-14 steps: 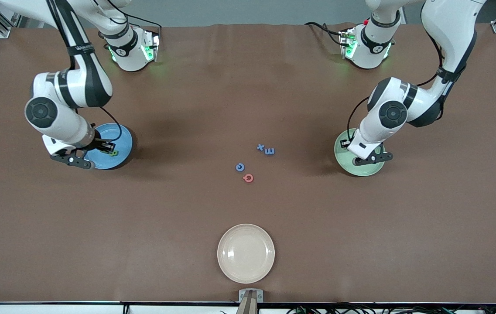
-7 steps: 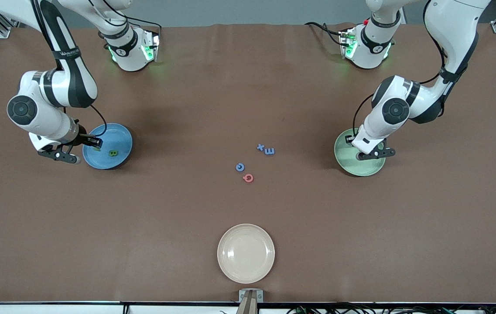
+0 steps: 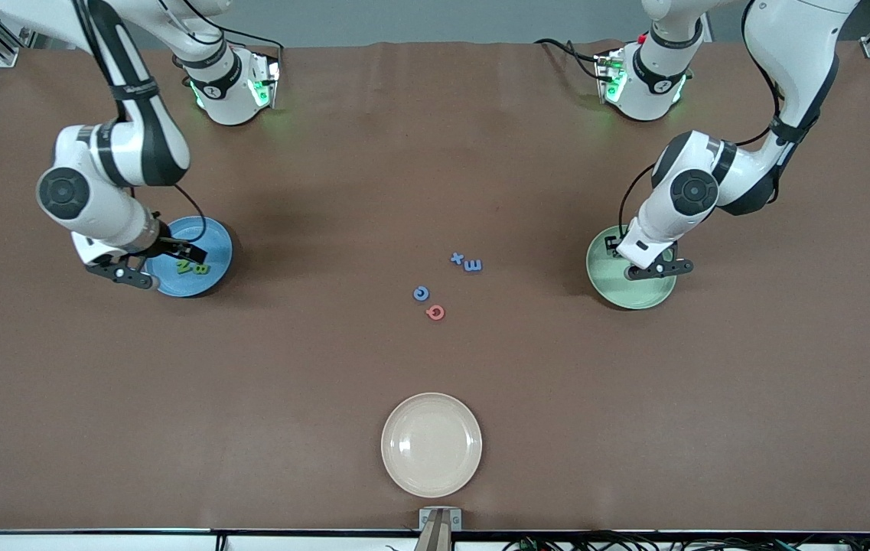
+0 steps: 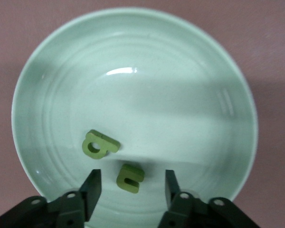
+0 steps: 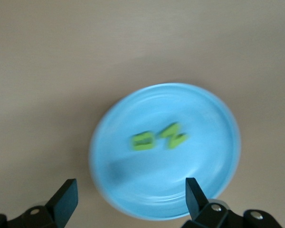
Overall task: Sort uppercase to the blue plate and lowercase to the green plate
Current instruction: 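Move both grippers back to the blue m and blue c letters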
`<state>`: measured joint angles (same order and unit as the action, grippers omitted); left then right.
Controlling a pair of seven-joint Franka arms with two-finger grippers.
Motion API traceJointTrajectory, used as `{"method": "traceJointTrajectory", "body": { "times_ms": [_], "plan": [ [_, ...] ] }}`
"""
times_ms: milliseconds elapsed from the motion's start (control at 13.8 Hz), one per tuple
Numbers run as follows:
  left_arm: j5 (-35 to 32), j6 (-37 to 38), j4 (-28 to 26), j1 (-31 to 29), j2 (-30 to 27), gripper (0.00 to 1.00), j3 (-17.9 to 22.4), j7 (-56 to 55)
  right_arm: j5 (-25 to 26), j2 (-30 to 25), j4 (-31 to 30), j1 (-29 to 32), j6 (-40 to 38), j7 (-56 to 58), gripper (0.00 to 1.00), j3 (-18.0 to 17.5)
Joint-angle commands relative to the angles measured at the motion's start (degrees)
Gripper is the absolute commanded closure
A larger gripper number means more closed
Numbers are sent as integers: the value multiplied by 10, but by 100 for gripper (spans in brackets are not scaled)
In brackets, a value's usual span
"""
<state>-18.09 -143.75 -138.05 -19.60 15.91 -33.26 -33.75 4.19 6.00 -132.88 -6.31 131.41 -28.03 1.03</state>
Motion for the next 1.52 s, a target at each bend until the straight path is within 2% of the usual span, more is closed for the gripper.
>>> {"method": "traceJointTrajectory", "body": {
  "times_ms": [0, 145, 362, 579, 796, 1013, 1302, 1447],
  "plan": [
    [-5, 49, 29, -4, -34, 7, -54, -31, -19, -9, 42, -80, -29, -121, 0, -1],
    [0, 80, 66, -2, -26, 1, -94, -85, -25, 23, 83, -134, -27, -193, 0, -1],
    [2, 103, 123, 9, 4, 1, -141, -157, -48, 101, 179, -206, -26, -297, 0, 0],
    [2, 104, 162, 49, 40, 1, -145, -226, -56, 182, 273, -261, -24, -398, 0, 0],
    [-5, 103, 213, 103, 95, 1, -143, -318, -56, 248, 332, -306, -22, -467, 0, 1],
    [-19, 103, 259, 160, 145, 1, -122, -389, -54, 295, 376, -330, -21, -509, 0, 1],
    [-54, 103, 320, 268, 199, 1, -39, -490, -52, 340, 409, -344, -19, -537, 0, 1],
    [-54, 103, 335, 308, 209, 1, -4, -510, -52, 353, 422, -346, -8, -542, 0, 0]
  ]
}}
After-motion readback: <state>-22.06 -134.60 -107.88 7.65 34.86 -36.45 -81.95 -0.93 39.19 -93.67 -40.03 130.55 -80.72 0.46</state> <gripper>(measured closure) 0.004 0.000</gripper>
